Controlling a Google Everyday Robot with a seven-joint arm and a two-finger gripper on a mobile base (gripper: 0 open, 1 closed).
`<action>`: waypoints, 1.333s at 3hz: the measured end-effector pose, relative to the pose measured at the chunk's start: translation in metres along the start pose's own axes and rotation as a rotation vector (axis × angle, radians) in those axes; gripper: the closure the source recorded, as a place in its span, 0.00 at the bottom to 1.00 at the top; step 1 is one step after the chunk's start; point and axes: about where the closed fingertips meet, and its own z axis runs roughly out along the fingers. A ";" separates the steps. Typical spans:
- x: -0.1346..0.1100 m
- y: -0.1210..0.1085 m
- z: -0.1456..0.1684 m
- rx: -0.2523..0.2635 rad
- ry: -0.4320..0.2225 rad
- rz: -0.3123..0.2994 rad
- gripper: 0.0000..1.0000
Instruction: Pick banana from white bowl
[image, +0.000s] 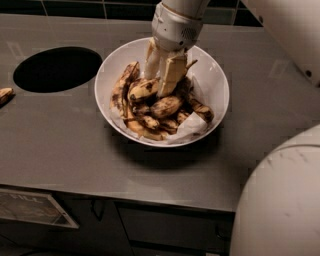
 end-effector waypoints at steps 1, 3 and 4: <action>0.000 0.001 0.003 -0.005 -0.002 -0.001 0.67; 0.000 0.001 0.003 -0.005 -0.002 -0.001 1.00; -0.003 -0.003 -0.006 0.055 -0.003 -0.001 1.00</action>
Offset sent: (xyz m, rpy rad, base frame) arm -0.0009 0.0001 -0.0026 -0.0002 0.0043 0.0025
